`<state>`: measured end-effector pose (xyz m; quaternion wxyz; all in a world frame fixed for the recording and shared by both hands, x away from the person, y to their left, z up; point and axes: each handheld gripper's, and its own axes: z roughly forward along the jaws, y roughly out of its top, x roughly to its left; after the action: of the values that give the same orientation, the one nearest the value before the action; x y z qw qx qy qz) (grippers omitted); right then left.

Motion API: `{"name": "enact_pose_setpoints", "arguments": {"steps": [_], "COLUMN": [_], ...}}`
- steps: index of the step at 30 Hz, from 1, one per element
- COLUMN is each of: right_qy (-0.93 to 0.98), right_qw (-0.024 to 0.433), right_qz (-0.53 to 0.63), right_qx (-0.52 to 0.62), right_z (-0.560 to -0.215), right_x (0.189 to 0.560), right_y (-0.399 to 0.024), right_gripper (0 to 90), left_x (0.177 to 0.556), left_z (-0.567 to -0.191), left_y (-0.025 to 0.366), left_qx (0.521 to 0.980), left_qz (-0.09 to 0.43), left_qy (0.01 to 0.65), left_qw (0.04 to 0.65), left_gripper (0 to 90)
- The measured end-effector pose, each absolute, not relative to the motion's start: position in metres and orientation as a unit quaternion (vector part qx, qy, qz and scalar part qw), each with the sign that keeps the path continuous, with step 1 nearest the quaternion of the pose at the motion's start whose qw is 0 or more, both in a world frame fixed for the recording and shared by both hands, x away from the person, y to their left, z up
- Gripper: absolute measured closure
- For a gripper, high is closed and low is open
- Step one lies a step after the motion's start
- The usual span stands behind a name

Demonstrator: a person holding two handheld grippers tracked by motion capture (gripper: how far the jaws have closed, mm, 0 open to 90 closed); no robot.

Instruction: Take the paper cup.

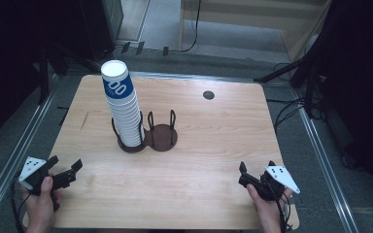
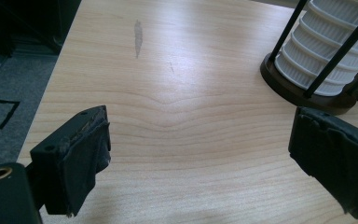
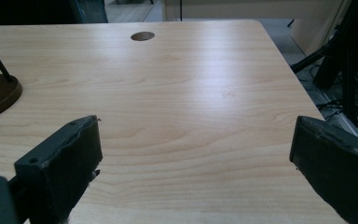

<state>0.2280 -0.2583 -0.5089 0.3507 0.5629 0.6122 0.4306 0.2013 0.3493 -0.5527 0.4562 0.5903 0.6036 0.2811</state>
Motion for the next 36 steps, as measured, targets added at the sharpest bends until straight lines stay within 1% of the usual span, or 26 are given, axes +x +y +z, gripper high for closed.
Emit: {"name": "enact_pose_setpoints", "arguments": {"steps": [12, 23, 25, 27, 28, 30, 31, 33, 34, 36], "right_qy": [0.623, 0.643, 0.648, 0.649, 0.655, 0.657, 0.663, 0.664, 0.666, 0.667], "right_qw": [0.34, 0.324, 0.318, 0.318, 0.315, 0.314, 0.314, 0.314, 0.311, 0.31], "right_qz": [0.446, 0.466, 0.473, 0.474, 0.474, 0.474, 0.475, 0.477, 0.482, 0.482], "right_qx": [0.545, 0.514, 0.505, 0.503, 0.498, 0.495, 0.485, 0.482, 0.477, 0.476], "right_z": [-0.49, -0.472, -0.465, -0.464, -0.461, -0.459, -0.455, -0.453, -0.45, -0.448], "right_x": [0.24, 0.255, 0.262, 0.264, 0.268, 0.269, 0.272, 0.273, 0.276, 0.277], "right_y": [-0.229, -0.187, -0.173, -0.17, -0.16, -0.156, -0.145, -0.142, -0.132, -0.129], "right_gripper": [2.1, 1.7, 1.7, 1.7, 1.7, 1.7, 1.7, 1.7, 1.7, 1.7], "left_x": [0.201, 0.2, 0.2, 0.201, 0.201, 0.201, 0.201, 0.2, 0.201, 0.2], "left_z": [-0.553, -0.553, -0.553, -0.553, -0.553, -0.553, -0.553, -0.553, -0.553, -0.553], "left_y": [0.35, 0.35, 0.35, 0.349, 0.349, 0.349, 0.349, 0.349, 0.349, 0.349], "left_qx": [0.59, 0.588, 0.589, 0.59, 0.59, 0.591, 0.591, 0.59, 0.59, 0.59], "left_qz": [0.279, 0.281, 0.281, 0.28, 0.279, 0.28, 0.28, 0.282, 0.282, 0.282], "left_qy": [0.603, 0.603, 0.604, 0.603, 0.603, 0.602, 0.602, 0.602, 0.602, 0.602], "left_qw": [0.459, 0.46, 0.458, 0.458, 0.458, 0.458, 0.458, 0.458, 0.458, 0.458], "left_gripper": [6.0, 6.0, 6.0, 6.0, 6.0, 6.0, 6.0, 6.0, 6.0, 6.0]}}
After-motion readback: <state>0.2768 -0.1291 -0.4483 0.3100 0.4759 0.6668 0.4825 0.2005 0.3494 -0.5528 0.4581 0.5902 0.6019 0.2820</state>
